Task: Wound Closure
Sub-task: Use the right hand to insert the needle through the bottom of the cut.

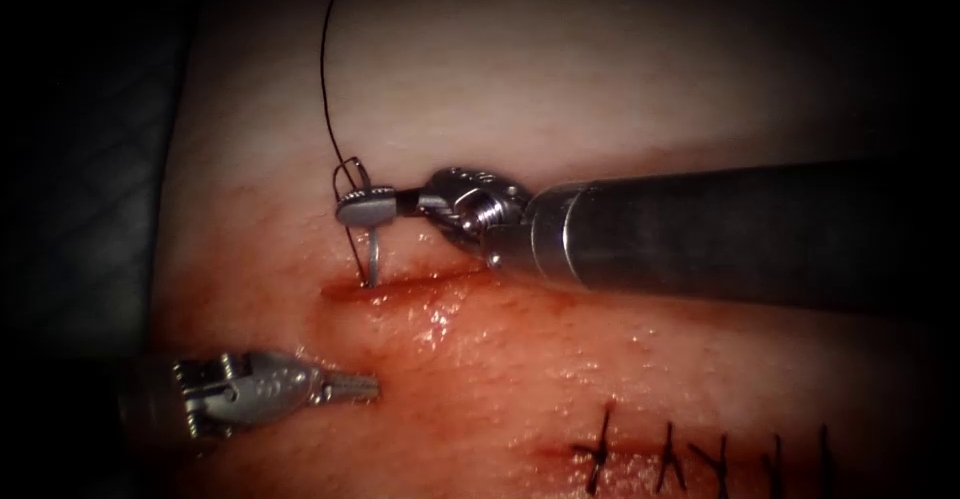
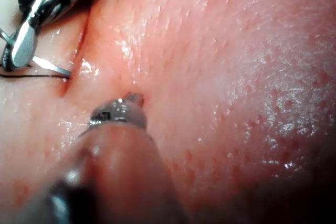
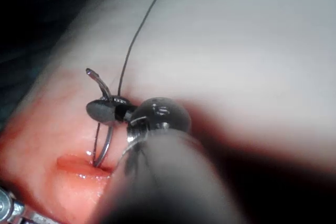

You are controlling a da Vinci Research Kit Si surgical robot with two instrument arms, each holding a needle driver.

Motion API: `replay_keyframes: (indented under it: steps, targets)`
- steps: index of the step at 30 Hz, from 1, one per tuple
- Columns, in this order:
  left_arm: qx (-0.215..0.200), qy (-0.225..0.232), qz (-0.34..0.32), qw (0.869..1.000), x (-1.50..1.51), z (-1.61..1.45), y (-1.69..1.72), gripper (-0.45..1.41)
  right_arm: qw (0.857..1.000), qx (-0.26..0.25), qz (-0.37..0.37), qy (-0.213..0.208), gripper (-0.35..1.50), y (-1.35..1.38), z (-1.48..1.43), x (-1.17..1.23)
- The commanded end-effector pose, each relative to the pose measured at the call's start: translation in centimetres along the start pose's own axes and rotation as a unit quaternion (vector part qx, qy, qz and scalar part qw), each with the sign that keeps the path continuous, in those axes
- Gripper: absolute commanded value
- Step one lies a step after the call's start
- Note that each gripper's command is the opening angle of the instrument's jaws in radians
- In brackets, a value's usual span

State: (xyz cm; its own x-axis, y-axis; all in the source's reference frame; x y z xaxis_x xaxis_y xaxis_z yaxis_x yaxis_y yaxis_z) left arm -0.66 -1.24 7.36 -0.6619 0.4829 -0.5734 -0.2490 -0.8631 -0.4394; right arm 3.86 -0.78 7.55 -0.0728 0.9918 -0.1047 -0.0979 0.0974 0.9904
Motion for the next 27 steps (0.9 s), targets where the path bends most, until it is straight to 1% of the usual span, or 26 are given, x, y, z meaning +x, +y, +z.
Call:
replay_keyframes:
  steps: [1, 8, 16, 21, 24, 27]
  targets:
    - [0.002, 0.000, 0.000, 1.000, -0.01, 0.07, -0.01, -0.23, 1.000, -0.001, 0.009, 0.001, -0.35, 0.01, 0.08, -0.01]
    - [0.005, -0.002, 0.001, 1.000, -0.03, 0.07, -0.04, -0.23, 0.998, -0.004, 0.063, 0.005, -0.35, -0.05, 0.09, -0.04]
    - [0.005, -0.002, 0.001, 1.000, -0.04, 0.08, -0.05, -0.25, 0.994, 0.017, 0.108, -0.005, -0.35, -0.12, 0.12, -0.12]
    - [0.006, -0.003, 0.000, 1.000, -0.04, 0.07, -0.07, -0.25, 0.987, 0.036, 0.153, -0.018, -0.35, -0.24, 0.17, -0.24]
    - [0.006, -0.003, 0.000, 1.000, -0.04, 0.08, -0.08, -0.25, 0.986, 0.041, 0.160, -0.019, -0.35, -0.27, 0.18, -0.27]
    - [0.005, -0.003, 0.000, 1.000, -0.04, 0.07, -0.09, -0.25, 0.983, 0.047, 0.177, -0.026, -0.35, -0.34, 0.20, -0.38]
